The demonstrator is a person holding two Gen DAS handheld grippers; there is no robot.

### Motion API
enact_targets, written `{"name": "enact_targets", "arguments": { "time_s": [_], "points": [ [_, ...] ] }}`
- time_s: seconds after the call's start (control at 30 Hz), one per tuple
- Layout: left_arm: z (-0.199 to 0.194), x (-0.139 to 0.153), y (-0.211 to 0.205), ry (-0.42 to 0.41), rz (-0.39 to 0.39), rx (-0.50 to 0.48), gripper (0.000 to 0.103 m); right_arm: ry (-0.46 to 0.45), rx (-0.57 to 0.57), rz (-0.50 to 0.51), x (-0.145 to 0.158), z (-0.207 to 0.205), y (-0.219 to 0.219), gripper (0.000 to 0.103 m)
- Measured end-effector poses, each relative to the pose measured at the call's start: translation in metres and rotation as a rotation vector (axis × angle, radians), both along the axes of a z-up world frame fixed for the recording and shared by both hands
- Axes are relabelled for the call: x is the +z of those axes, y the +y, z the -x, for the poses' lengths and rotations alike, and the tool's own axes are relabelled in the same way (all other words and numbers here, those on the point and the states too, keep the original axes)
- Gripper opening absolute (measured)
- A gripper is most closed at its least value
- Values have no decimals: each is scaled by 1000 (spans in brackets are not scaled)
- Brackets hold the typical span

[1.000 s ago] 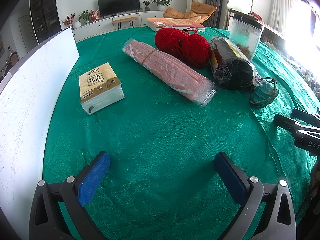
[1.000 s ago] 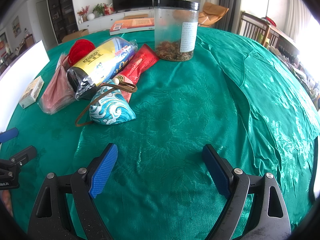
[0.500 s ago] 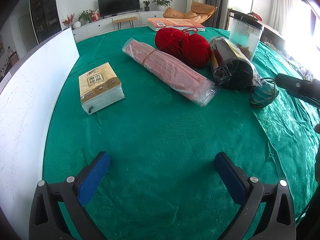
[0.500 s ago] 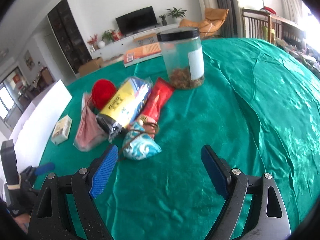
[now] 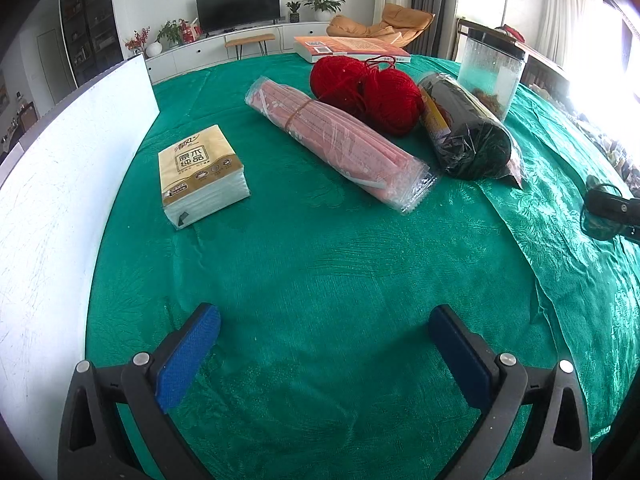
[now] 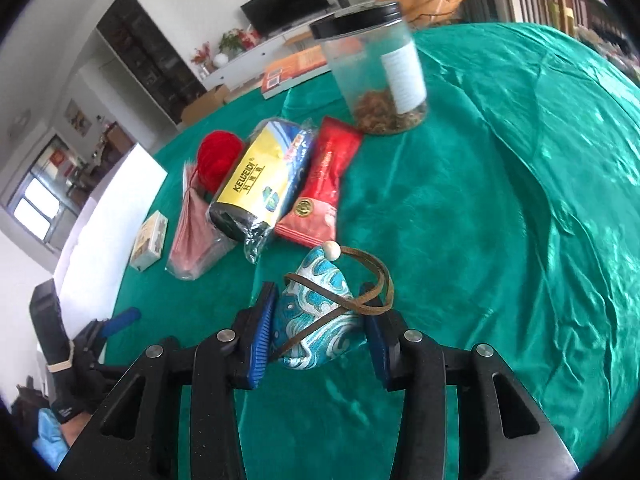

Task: Organize soft objects
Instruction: 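Close the right tool on the blue wave-pattern pouch while the left tool nears the tissue pack, then close the left tool on the beige tissue pack while the right tool lifts the pouch, then carry the tissue pack and pouch over the box and open both tools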

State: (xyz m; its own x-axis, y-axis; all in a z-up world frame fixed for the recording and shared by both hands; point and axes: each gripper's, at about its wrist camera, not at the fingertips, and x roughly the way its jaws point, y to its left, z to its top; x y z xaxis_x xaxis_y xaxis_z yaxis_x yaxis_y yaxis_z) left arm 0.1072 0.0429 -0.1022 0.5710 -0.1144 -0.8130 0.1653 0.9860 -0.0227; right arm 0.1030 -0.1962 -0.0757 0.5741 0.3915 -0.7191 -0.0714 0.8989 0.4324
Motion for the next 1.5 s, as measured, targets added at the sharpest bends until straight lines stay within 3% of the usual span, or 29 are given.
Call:
{"name": "enact_targets", "arguments": {
  "time_s": [0.07, 0.17, 0.23, 0.33, 0.47, 0.5, 0.57, 0.8, 0.97, 1.1, 1.27, 1.4, 1.43, 1.5],
  "points": [
    [0, 7, 10, 12, 77, 13, 103, -10, -26, -5, 2, 11, -10, 44],
    [-12, 30, 35, -27, 186, 110, 103, -29, -42, -2, 4, 22, -15, 44],
    [-34, 41, 48, -20, 182, 189, 103, -41, -45, -6, 6, 22, -15, 44],
    [-76, 35, 57, 72, 170, 256, 103, -78, -56, -4, 12, 19, -16, 44],
    [-110, 21, 56, 120, 76, 304, 102, -119, -75, 30, 19, 22, -18, 44],
    [-114, 19, 58, 124, 70, 316, 99, -121, -81, 30, 19, 21, -20, 44],
    [-117, 16, 59, 128, 88, 318, 55, -121, -107, 16, 19, 21, -27, 44],
    [-74, 50, 52, 38, 201, 216, 55, -123, -225, -66, 19, 22, -61, 44],
    [-15, 98, 58, -20, 336, 141, 55, -150, -192, -25, 29, 24, -51, 44],
    [27, 136, 98, -79, 348, 156, 55, -167, -82, 26, 49, 23, -7, 44],
    [69, 169, 177, -156, 213, 283, 55, -235, 184, 14, 104, 20, 107, 44],
    [92, 170, 240, -167, 103, 424, 56, -288, 445, -35, 145, 30, 225, 44],
    [98, 164, 252, -160, 74, 461, 58, -290, 502, -51, 152, 33, 252, 44],
    [106, 155, 272, -142, 17, 535, 76, -274, 596, -95, 158, 38, 300, 45]
  ]
}}
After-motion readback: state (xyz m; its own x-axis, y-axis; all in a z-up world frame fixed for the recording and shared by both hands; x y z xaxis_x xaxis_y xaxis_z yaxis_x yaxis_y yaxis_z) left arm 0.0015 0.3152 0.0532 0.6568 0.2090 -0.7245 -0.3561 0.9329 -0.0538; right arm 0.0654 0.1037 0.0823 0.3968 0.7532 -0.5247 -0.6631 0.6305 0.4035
